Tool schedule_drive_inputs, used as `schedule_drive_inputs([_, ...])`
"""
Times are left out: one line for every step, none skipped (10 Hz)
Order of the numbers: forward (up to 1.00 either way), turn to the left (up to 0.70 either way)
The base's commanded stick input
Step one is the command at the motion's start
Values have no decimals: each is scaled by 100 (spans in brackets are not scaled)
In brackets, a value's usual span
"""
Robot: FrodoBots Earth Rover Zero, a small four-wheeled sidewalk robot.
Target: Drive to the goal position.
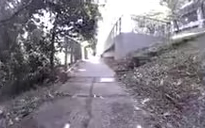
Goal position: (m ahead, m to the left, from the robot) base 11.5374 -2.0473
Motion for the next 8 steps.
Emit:
schedule_drive_inputs([70,0])
schedule_drive_inputs([70,0])
schedule_drive_inputs([70,0])
schedule_drive_inputs([70,0])
schedule_drive_inputs([70,0])
schedule_drive_inputs([70,0])
schedule_drive_inputs([70,0])
schedule_drive_inputs([70,17])
